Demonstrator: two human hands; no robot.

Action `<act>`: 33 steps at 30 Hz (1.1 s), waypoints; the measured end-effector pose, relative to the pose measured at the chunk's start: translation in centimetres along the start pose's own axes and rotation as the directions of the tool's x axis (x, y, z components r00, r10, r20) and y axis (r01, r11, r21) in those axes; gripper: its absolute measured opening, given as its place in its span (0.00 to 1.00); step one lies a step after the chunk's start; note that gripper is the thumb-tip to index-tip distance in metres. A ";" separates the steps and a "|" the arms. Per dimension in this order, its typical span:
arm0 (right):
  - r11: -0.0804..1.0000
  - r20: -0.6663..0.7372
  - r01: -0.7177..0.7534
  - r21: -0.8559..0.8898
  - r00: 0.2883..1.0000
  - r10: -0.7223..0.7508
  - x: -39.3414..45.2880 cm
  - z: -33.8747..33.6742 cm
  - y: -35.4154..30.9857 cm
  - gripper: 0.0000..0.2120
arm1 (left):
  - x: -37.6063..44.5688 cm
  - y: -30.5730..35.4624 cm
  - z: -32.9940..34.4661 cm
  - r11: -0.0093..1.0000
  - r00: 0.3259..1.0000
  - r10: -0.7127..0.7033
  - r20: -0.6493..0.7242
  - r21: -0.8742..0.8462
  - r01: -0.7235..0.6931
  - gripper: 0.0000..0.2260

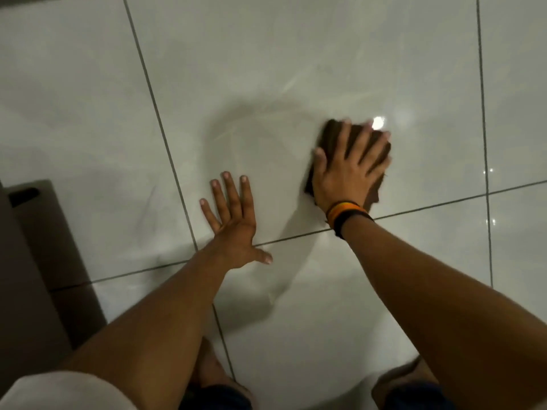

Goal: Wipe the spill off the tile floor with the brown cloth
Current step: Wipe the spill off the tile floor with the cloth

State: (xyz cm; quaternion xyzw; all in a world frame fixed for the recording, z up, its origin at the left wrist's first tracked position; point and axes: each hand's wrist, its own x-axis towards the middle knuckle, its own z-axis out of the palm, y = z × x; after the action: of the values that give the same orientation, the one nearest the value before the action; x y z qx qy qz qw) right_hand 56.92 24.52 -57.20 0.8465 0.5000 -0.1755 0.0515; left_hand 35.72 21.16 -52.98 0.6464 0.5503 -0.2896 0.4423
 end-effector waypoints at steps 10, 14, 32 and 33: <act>0.800 0.261 0.593 -0.093 0.790 -0.555 -14.2 3.2 10.4 0.32 | -0.2 0.2 0.2 1.000 1.000 0.003 -0.009 0.003 -0.003 0.78; 0.974 0.179 -0.223 -0.030 0.958 0.224 -13.6 1.7 18.6 0.38 | 0.0 0.2 0.5 0.999 1.000 -0.009 -0.017 0.033 0.009 0.79; 0.865 0.382 0.497 0.066 0.789 -0.482 -16.0 2.8 5.7 0.45 | -1.2 0.5 -0.3 0.994 0.994 -0.045 -0.099 0.096 0.055 0.65; 0.880 0.423 0.468 0.079 0.784 -0.454 -16.9 2.2 6.5 0.45 | -2.1 0.4 -0.6 0.998 0.993 -0.033 -0.112 0.056 0.040 0.59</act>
State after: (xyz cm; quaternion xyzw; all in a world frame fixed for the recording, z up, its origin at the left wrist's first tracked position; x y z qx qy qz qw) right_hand 54.57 6.73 -53.89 0.6380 0.6701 -0.3570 0.1284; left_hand 35.58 20.72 -50.80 0.6637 0.5771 -0.2772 0.3867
